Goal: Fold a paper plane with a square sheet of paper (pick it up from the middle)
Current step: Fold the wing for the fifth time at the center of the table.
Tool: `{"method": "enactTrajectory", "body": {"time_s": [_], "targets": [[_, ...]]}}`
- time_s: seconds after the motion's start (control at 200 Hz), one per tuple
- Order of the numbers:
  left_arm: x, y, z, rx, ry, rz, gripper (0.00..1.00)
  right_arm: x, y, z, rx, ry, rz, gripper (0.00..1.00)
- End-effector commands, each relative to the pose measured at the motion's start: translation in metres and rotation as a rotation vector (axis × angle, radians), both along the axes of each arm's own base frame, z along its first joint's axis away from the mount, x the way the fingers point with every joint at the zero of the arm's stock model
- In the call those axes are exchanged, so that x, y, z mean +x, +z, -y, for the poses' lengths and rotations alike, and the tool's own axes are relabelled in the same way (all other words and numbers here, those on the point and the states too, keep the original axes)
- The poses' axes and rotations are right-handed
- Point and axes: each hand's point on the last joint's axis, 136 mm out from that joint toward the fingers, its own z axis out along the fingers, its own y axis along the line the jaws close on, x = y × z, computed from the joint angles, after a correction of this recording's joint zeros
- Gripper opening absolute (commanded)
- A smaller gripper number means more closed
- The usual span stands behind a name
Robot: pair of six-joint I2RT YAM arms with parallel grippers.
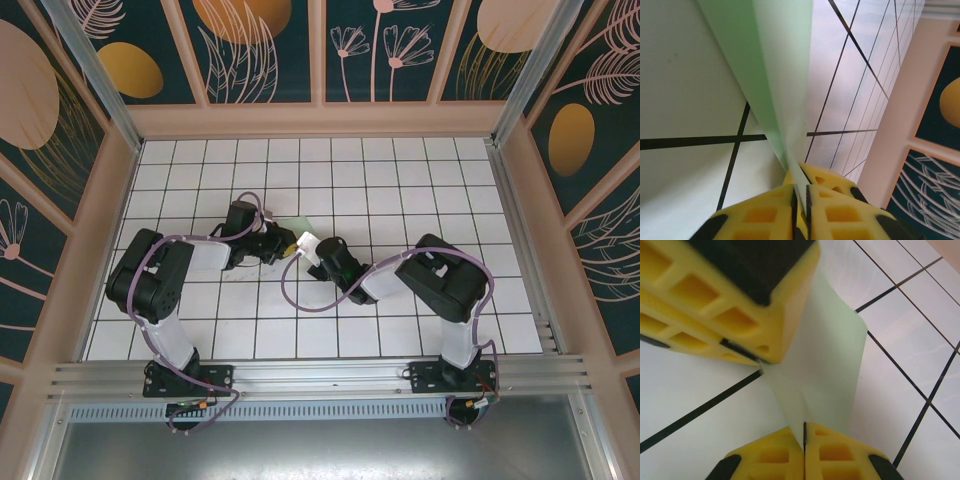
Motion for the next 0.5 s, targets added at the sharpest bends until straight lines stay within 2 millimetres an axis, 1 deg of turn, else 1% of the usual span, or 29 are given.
{"method": "enactTrajectory", "body": {"time_s": [0.0,0.055,0.1,0.105,0.12,0.23,0.28,0.375,0.405,0.425,0.495], "targets": [[0.014,0.026,-0.002,-0.004,0.012,0.074,0.26,-0.001,0.004,-0.007,0.037,0.012,-0.028,0.03],[0.021,0.029,-0.011,0.004,0.04,0.089,0.3,-0.002,0.006,-0.008,0.058,0.014,-0.052,0.0],[0.027,0.028,-0.018,0.017,0.065,0.096,0.33,-0.003,0.007,-0.008,0.078,0.014,-0.073,0.0],[0.028,0.035,-0.019,0.014,0.068,0.111,0.33,-0.003,0.007,-0.008,0.081,0.013,-0.076,0.0],[0.03,0.041,-0.021,0.013,0.075,0.126,0.35,-0.004,0.008,-0.009,0.089,0.014,-0.084,0.0],[0.04,0.051,-0.039,0.04,0.132,0.167,0.38,-0.004,0.013,-0.009,0.151,0.012,-0.147,0.0],[0.042,0.055,-0.046,0.052,0.152,0.184,0.41,-0.004,0.016,-0.009,0.181,0.01,-0.181,0.0],[0.04,0.053,-0.053,0.076,0.175,0.197,0.43,-0.004,0.02,-0.01,0.239,0.009,-0.251,0.0],[0.039,0.052,-0.054,0.08,0.179,0.2,0.43,-0.002,0.022,-0.009,0.254,-0.008,-0.265,0.0],[0.038,0.051,-0.055,0.079,0.181,0.201,0.43,-0.004,0.023,-0.012,0.27,0.009,-0.288,0.0],[0.033,0.048,-0.056,0.069,0.185,0.21,0.44,-0.005,0.024,-0.013,0.307,0.006,-0.343,0.0]]}}
